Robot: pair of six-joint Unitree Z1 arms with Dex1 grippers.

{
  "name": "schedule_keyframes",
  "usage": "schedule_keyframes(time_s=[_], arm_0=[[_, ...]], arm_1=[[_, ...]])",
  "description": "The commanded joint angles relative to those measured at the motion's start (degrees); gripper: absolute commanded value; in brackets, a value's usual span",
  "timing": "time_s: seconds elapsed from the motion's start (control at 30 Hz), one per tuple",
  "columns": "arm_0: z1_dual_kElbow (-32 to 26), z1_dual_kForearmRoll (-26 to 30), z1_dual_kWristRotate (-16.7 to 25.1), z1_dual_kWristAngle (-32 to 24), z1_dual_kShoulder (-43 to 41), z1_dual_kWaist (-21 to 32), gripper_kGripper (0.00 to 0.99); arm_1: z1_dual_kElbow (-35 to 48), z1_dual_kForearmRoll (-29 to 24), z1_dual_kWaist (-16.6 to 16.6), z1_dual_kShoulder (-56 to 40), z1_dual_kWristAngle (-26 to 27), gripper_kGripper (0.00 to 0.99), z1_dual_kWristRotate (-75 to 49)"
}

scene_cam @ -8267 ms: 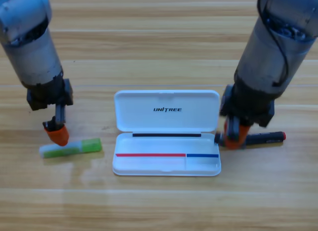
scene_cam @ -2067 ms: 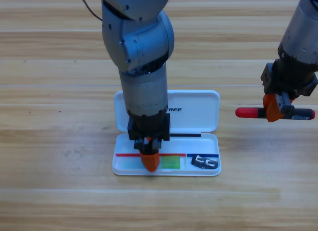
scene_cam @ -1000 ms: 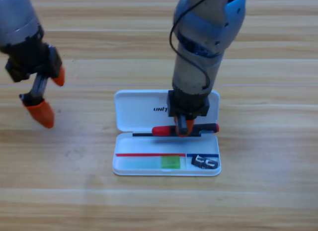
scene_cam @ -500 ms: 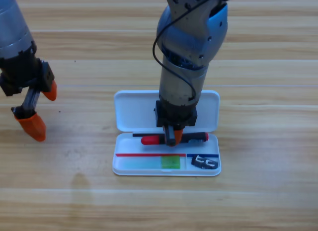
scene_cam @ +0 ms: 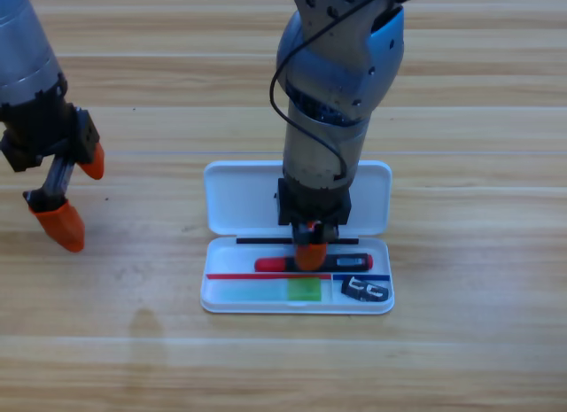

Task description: Clean up eraser and pencils

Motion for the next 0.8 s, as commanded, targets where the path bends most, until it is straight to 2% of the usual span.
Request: schedule_keyframes(time_s=[0.03,0.17,0.37,0.57,0.7,0.8], arm_0=[[1.69,-0.55,0.33,-0.83,1.62,1.36,0.99],[1.6,-0.55,0.33,-1.0,1.62,1.36,0.99],[-0.42,-1.34,0.24,-1.62,1.62,2.15,0.99],[-5.87,-6.88,0.15,-6.8,3.2,8.39,0.986],[-13.69,-8.02,0.15,-11.46,9.18,12.43,0.819],[-20.46,-7.41,0.94,-16.21,15.25,14.19,0.568]], arm_1=[[1.81,1.59,1.14,-5.49,0.78,0.99,0.73],[5.24,1.86,1.32,-14.63,2.98,0.99,1.08],[14.55,1.86,2.64,-29.83,7.55,0.99,1.96],[22.46,-0.08,4.83,-39.94,13.97,0.99,6.53],[24.75,-2.71,5.54,-39.85,14.49,0.99,10.4],[24.83,-3.07,5.54,-39.15,15.9,0.99,11.72]])
